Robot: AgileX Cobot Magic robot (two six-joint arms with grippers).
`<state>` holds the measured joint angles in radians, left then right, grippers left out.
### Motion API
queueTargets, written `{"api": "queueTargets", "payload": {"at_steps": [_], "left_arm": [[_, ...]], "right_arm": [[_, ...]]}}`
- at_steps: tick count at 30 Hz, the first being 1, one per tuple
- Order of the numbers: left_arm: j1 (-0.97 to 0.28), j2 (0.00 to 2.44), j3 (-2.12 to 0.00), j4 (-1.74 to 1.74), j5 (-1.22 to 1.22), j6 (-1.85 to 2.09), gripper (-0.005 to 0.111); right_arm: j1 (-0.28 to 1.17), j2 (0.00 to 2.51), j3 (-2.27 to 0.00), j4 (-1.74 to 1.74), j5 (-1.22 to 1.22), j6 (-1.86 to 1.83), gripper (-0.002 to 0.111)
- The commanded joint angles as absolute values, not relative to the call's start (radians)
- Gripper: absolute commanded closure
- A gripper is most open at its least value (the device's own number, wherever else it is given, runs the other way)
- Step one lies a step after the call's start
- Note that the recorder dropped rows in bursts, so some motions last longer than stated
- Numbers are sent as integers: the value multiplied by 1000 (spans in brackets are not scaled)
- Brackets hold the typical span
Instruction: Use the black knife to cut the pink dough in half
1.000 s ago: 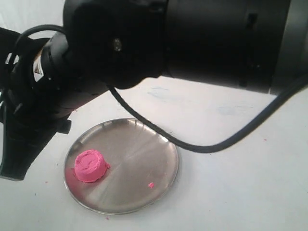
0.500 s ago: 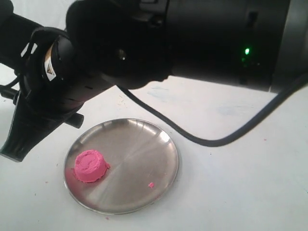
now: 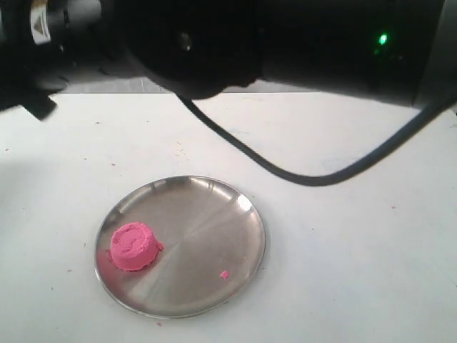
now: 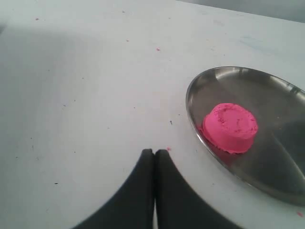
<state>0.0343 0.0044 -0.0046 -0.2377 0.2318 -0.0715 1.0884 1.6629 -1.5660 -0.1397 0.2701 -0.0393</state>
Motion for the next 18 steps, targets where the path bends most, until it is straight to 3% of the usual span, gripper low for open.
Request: {"api": "queueTargets", "payload": {"at_steps": [1,11,18], "left_arm": [[37,0,0,-239,232,-70,107],[37,0,0,-285,156,-75,107],[37,0,0,-703,124,-127,107]], "right_arm": [[1092,1648,-1583,-53,159,-9,108],[1106,1652,-1583,-22,278,-112,108],[1106,1652,-1583,-22,284,-112,108]]}}
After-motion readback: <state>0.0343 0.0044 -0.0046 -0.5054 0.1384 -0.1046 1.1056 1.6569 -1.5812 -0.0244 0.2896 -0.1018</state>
